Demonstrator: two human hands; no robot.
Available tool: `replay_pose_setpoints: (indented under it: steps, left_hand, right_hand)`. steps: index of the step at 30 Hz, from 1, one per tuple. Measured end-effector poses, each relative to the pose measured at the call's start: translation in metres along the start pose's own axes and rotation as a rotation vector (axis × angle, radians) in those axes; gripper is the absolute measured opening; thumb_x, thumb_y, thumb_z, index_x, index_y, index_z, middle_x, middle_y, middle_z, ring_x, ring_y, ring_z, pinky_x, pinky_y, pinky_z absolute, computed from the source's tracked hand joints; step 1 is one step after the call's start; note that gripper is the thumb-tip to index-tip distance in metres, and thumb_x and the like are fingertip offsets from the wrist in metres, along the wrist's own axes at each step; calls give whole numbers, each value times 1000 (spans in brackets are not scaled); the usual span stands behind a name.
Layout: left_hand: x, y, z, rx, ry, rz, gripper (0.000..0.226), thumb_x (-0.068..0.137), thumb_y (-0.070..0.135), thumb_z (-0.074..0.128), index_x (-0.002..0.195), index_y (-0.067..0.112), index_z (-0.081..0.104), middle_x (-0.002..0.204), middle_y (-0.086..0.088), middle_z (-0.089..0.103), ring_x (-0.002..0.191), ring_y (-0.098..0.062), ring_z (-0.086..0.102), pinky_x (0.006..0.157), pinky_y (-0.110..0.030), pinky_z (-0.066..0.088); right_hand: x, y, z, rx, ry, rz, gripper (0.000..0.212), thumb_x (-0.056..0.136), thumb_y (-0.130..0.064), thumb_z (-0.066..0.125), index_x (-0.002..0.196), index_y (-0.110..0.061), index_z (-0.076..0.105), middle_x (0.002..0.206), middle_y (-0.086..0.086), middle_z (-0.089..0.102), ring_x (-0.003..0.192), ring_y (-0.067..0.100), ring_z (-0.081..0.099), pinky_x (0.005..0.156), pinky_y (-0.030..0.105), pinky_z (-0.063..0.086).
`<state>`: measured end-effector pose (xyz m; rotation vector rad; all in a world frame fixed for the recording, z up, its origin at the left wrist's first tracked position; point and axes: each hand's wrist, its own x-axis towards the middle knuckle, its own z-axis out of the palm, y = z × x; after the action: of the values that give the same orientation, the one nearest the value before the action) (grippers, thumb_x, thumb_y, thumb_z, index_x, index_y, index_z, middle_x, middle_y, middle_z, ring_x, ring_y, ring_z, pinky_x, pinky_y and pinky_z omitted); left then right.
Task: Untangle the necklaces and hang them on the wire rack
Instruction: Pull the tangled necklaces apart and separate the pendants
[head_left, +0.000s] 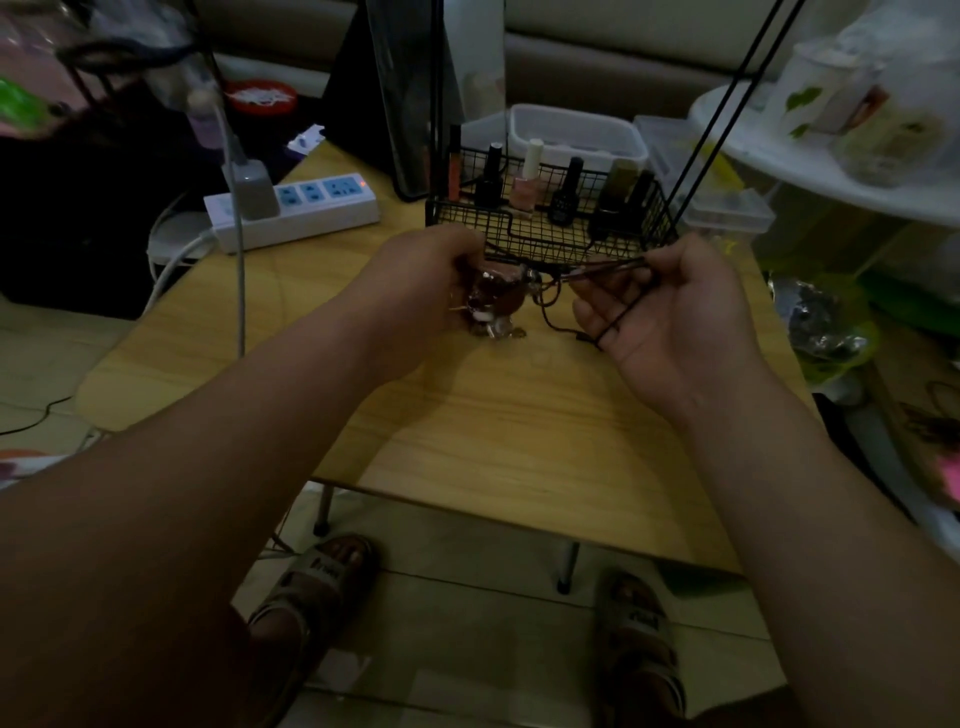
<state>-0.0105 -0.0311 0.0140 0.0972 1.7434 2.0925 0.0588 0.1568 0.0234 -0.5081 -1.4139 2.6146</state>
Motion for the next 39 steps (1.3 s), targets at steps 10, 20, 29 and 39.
replay_pose_setpoints:
  steps: [10, 20, 29, 39]
  left_hand:
    - [-5, 0, 5, 11, 5, -22, 15, 108, 28, 54, 100, 16, 59, 81, -2, 51, 55, -13, 60, 63, -36, 54]
    - [2, -3, 6, 68, 11, 61, 18, 108, 30, 54, 95, 18, 56, 71, 0, 49, 52, -12, 50, 46, -28, 43]
    - [0, 0, 4, 124, -64, 124, 19, 108, 30, 54, 94, 16, 54, 63, 5, 47, 53, -11, 46, 50, -31, 42]
    - [-8, 4, 4, 629, -231, 111, 21, 95, 34, 73, 103, 15, 72, 101, -7, 72, 95, -19, 68, 83, -46, 57]
  right_hand:
    - [0, 5, 6, -117, -30, 66, 17, 105, -22, 46, 89, -18, 49, 63, -2, 50, 62, 16, 67, 58, 27, 54]
    - [-11, 14, 6, -853, -322, 71, 21, 94, -16, 71, 114, -19, 73, 69, -5, 59, 55, 7, 46, 48, 21, 32]
    - [-6, 21, 3, -962, -281, -118, 2, 95, -16, 73, 94, -16, 74, 70, -13, 69, 57, -4, 59, 56, 13, 44]
    - [-5, 12, 1, -705, -179, -100, 19, 105, -24, 57, 95, -12, 67, 70, 1, 65, 83, 28, 69, 86, 46, 54]
